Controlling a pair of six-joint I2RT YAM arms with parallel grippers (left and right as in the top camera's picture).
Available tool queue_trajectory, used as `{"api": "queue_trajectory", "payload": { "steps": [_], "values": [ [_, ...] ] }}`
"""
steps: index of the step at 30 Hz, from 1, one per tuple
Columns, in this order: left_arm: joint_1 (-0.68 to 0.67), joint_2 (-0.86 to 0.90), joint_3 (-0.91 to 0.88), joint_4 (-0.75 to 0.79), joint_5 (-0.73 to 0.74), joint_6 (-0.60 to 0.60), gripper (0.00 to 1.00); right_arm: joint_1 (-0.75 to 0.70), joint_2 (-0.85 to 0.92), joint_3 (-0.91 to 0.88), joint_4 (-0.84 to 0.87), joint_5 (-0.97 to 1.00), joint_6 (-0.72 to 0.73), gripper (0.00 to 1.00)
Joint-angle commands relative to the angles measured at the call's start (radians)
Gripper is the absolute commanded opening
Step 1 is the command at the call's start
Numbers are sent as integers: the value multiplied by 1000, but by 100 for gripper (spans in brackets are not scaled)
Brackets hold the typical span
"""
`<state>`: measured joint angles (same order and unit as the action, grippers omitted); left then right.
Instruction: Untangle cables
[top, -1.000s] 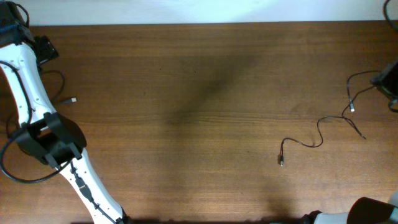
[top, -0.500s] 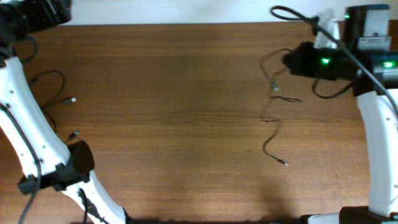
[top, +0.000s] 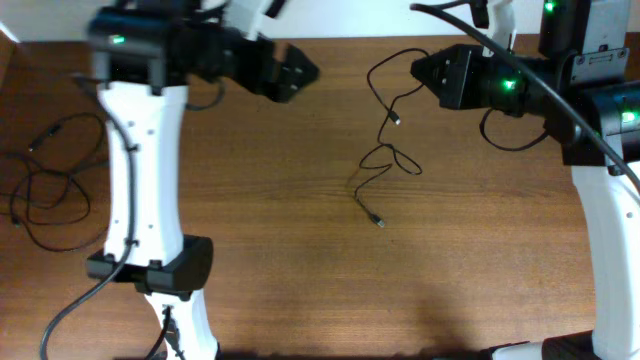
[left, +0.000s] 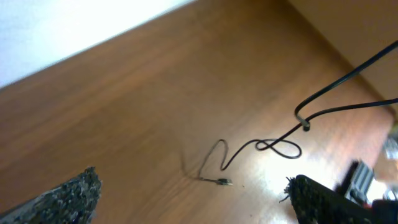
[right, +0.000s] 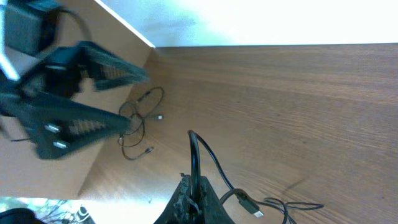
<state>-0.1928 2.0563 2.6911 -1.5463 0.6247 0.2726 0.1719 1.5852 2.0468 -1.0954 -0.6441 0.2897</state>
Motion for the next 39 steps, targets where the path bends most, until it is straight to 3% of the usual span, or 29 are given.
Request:
{"api": "queue_trajectory", "payload": {
  "steps": [1,4,11,15,25,28,32,34,39],
  "values": [
    [-71,14,-103,45,105,109,100,5,-8,15,1,-77,6,4],
    [-111,14,-202,130,234,191,99,5,-8,15,0,-86,6,4],
    [-122,14,-314,299,476,194,99,5,-8,15,7,-86,6,4],
    [-124,17,-321,304,541,194,90,5,-8,15,26,-86,8,4],
    [-211,18,-321,304,611,193,83,5,-8,15,83,-85,34,4],
    [-225,18,-321,304,611,193,70,5,-8,15,86,-85,34,4],
    [-224,18,-321,305,579,193,31,-12,-8,15,90,-84,37,4],
    [-224,18,-321,304,497,193,18,-24,-8,15,90,-82,41,4],
    [-224,17,-321,305,292,193,0,-54,-8,15,90,-82,42,4]
  ]
}}
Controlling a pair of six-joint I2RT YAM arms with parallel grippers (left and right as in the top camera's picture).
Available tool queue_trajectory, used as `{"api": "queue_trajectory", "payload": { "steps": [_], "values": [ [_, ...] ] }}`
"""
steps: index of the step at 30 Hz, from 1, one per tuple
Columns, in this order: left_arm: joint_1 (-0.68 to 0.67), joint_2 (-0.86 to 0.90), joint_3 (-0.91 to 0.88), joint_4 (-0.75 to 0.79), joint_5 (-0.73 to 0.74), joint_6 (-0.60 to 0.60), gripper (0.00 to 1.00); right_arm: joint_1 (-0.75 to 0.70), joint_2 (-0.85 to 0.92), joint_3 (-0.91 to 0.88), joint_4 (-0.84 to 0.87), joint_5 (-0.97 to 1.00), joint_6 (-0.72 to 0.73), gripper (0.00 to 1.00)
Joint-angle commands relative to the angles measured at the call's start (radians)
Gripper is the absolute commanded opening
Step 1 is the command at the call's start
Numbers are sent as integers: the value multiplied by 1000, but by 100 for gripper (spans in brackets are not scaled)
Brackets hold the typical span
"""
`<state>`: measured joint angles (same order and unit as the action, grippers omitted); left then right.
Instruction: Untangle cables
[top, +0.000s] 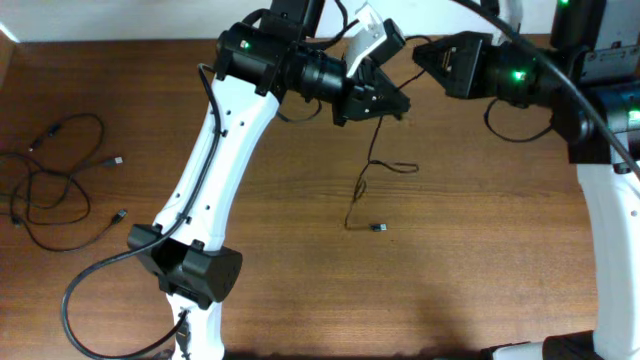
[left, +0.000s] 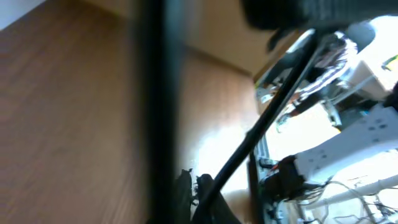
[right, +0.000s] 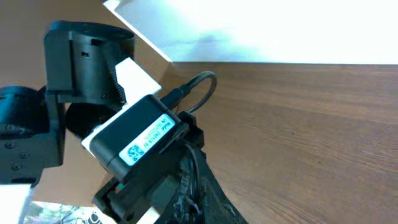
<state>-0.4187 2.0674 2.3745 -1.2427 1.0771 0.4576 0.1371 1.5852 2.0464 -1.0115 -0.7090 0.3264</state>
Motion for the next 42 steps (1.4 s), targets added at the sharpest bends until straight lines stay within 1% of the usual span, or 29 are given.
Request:
{"api": "queue_trajectory", "payload": {
  "steps": [1,2,4,6,7,8,9,11,12,14,16,18,20,23,26,28,29,31,33,35,39,42],
  "values": [
    [2,6,-5,1,-199,8,0,-22,-8,16,6,-16,5,4],
    [2,6,-5,1,-234,8,0,-22,-8,16,6,-16,5,5],
    [2,6,-5,4,-272,7,0,-22,-8,16,6,-13,4,15],
    [6,4,-3,9,-297,6,0,-22,-8,16,6,-13,4,36],
    [14,1,1,13,-297,0,0,-22,-8,16,6,-13,4,60],
    [21,-2,6,13,-297,0,0,-22,-8,16,6,-12,4,75],
    [32,-6,16,12,-297,0,0,-22,-8,16,6,-10,4,86],
    [55,-19,32,12,-298,0,0,-22,-8,16,2,23,4,98],
    [76,-33,46,12,-315,-23,0,-22,-8,16,-3,49,4,99],
    [136,-78,89,4,-422,-121,0,-22,-8,16,-30,111,4,99],
    [199,-135,124,-11,-473,-138,0,-22,-8,15,-73,191,4,99],
    [270,-216,152,-15,-540,-203,0,-22,-8,15,-104,251,4,99],
    [319,-278,157,-15,-593,-243,0,-22,-8,15,-122,275,3,99],
    [425,-406,157,-19,-723,-294,0,-22,-8,15,-139,280,-4,99],
    [521,-499,157,-41,-908,-350,0,-22,-8,14,-153,280,-5,99],
    [593,-553,157,-72,-1054,-403,0,-22,-8,14,-164,280,-5,99],
    [643,-578,157,-98,-1156,-442,0,-22,-8,14,-169,280,-6,99],
    [726,-595,156,-141,-1302,-504,0,-22,-8,13,-183,280,-8,99],
    [801,-589,148,-174,-1391,-551,0,-22,-8,13,-194,280,-8,99],
    [882,-574,119,-190,-1439,-625,0,-22,-8,13,-206,280,-8,99],
    [1052,-508,25,-178,-1444,-748,0,-22,-8,13,-227,280,-32,99],
    [1128,-441,-53,-114,-1422,-764,0,-22,-8,13,-235,280,-34,99]
  ]
}}
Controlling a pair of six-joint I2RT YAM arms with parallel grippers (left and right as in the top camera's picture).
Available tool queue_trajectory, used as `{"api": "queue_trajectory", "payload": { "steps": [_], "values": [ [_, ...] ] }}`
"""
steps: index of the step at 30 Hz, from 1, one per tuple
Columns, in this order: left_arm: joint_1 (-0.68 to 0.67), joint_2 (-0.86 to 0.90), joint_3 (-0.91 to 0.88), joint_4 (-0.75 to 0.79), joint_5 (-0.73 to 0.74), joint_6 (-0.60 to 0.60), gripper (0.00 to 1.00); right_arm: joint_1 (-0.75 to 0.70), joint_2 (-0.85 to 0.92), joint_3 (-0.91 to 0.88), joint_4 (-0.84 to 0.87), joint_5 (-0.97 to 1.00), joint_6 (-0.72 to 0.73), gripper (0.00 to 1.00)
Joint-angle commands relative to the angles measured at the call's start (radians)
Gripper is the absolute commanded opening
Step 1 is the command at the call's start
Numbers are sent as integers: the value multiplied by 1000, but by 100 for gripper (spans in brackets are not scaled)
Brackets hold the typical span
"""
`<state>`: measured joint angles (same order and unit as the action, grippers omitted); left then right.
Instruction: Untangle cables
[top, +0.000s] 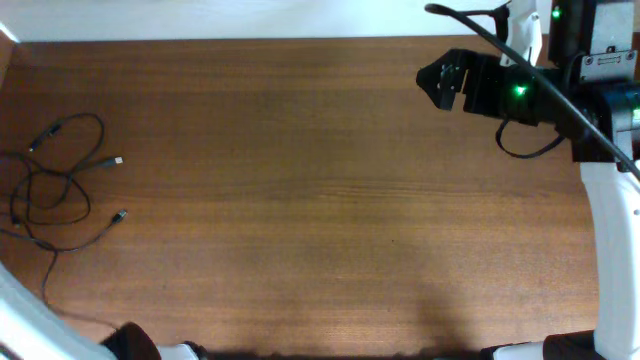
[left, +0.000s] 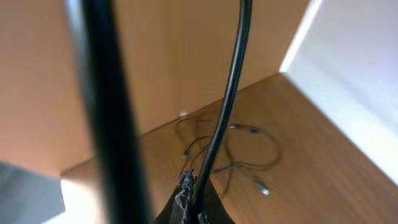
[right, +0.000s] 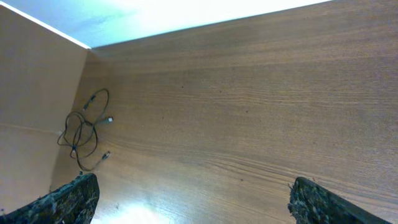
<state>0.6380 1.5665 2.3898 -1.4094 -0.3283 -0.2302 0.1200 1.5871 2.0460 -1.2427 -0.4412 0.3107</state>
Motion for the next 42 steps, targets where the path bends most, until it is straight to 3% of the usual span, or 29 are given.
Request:
{"api": "queue_trajectory", "payload": {
  "steps": [1,6,11,12,13,16,17,18,19,25,30,34,37,42],
  "values": [
    [88,86,-92,92,21,-76,0,-5,-10,14,-3,12,-18,99],
    [114,151,-98,98,51,-76,0,-5,-10,14,-15,13,-18,99],
    [113,185,-98,-41,103,-76,1,-5,-10,14,-15,13,-18,99],
    [113,196,-98,-74,127,-76,3,-5,-10,14,-15,13,-18,99],
    [113,209,-98,-101,134,-76,18,-5,-10,14,-15,13,-18,99],
    [113,282,-98,-127,144,-76,22,-5,-10,14,-23,13,-31,99],
    [113,303,-98,-131,156,-76,27,-5,-10,14,-25,13,-42,99],
    [113,331,-98,-140,179,-76,56,-5,-10,14,-29,13,-45,99],
    [112,352,-98,-141,187,-76,99,-5,-10,14,-30,13,-45,99],
    [111,375,-98,-145,203,-75,100,-5,-10,14,-26,13,-45,99],
    [83,303,-98,-107,360,-1,100,-5,-10,14,-26,13,-45,99],
    [-79,117,-98,-60,445,96,99,-5,-10,14,-28,12,-66,99],
    [-292,23,-98,-26,651,261,99,-3,-10,14,-37,29,-98,99],
    [-610,33,-98,-19,743,360,99,-3,-10,14,-60,40,-211,98]
  ]
}}
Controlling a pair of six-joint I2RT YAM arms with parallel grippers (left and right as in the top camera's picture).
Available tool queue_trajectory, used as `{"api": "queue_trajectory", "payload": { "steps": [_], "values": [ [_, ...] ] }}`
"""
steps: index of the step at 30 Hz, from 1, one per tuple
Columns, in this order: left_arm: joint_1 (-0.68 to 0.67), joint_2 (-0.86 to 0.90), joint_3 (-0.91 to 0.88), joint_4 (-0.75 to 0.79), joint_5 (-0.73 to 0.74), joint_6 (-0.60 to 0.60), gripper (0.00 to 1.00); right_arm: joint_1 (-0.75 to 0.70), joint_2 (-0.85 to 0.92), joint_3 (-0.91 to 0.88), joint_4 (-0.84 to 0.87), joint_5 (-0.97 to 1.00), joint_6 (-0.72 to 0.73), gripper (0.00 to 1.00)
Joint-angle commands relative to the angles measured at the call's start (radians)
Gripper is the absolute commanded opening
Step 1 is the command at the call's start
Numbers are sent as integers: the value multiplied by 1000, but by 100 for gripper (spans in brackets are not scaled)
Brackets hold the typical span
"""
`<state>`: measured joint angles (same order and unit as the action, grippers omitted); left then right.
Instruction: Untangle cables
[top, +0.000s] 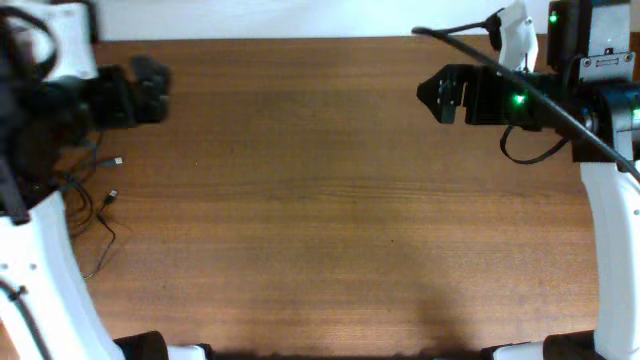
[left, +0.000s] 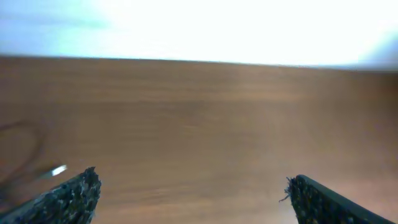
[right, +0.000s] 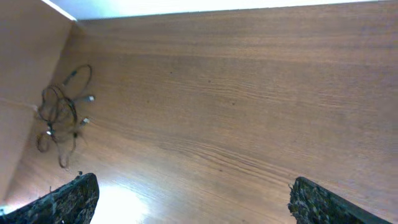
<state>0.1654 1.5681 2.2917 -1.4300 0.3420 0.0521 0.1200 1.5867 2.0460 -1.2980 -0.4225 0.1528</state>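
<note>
Thin black cables (top: 100, 215) lie in a loose heap at the table's far left, partly hidden under my left arm, with one strand trailing toward the front. The right wrist view shows the same heap (right: 61, 117) by the left wall. In the left wrist view only a pale connector (left: 58, 170) shows at the left edge. My left gripper (top: 150, 85) (left: 193, 180) hangs open and empty just right of the heap. My right gripper (top: 432, 92) (right: 193, 183) is open and empty over the back right.
The brown wooden table (top: 300, 220) runs to a white wall at the back. A wooden side wall (right: 25, 93) borders it on the left, right behind the cable heap. My right arm's own cable (top: 520, 145) loops beside its wrist.
My left gripper was shut on a black cable above the left heap; now it is open and empty. The heap has an added strand trailing forward. The right gripper stays open, barely moved.
My right gripper first held a cable dangling over the table's middle right, the left one open. Then my left gripper was shut on that cable beside the right one. Then the right was open and the left held the cable over the left heap, where it now lies.
</note>
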Motion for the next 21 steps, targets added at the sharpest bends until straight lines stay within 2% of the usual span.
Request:
{"api": "queue_trajectory", "payload": {
  "steps": [1,2,5,16,21],
  "values": [
    [-176,37,0,1,72,77,99,-3,-9,14,-8,28,-53,99],
    [-237,49,0,1,70,77,99,-3,-10,14,-25,47,-90,99],
    [-282,56,0,1,69,77,99,-3,-10,14,-65,129,-121,99],
    [-282,56,0,0,69,77,99,-3,-138,71,-173,212,-164,99],
    [-282,56,0,0,69,77,99,-3,-135,71,-174,225,-164,99]
  ]
}}
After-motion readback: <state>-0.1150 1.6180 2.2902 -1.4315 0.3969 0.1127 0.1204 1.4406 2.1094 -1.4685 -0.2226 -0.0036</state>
